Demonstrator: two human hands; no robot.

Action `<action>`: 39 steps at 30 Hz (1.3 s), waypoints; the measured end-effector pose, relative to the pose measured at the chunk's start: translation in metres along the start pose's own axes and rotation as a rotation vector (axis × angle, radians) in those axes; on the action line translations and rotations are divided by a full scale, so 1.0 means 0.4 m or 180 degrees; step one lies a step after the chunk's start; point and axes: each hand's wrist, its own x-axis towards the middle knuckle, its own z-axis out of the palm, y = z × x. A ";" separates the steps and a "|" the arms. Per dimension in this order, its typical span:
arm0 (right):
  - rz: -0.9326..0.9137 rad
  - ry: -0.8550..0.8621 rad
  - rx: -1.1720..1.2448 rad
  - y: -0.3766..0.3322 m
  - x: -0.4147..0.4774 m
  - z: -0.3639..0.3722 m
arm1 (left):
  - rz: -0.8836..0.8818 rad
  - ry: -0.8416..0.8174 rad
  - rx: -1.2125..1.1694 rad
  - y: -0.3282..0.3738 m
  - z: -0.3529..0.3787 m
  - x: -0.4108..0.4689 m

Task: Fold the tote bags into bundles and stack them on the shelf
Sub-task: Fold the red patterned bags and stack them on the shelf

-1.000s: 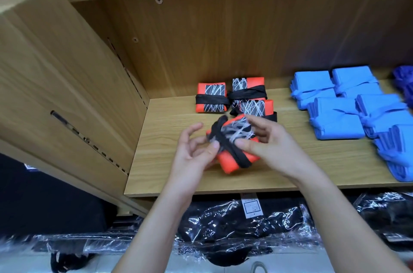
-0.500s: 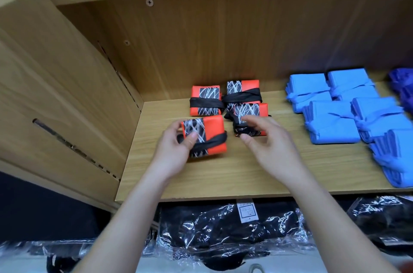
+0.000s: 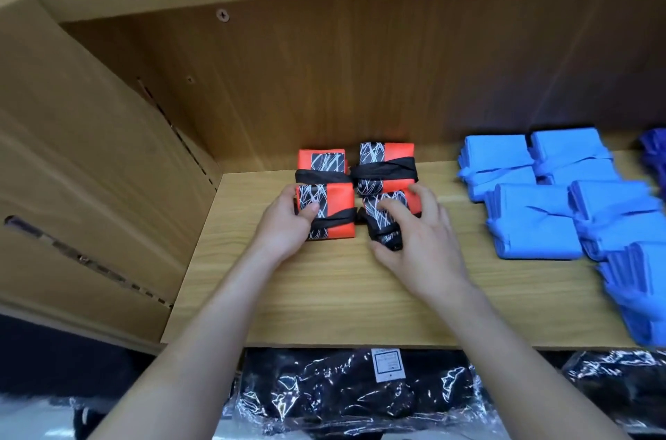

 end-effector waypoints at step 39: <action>0.0312 0.1039 0.0800 0.076 -0.332 -0.145 | 0.1914 -0.0092 -0.0206 0.063 0.033 -0.239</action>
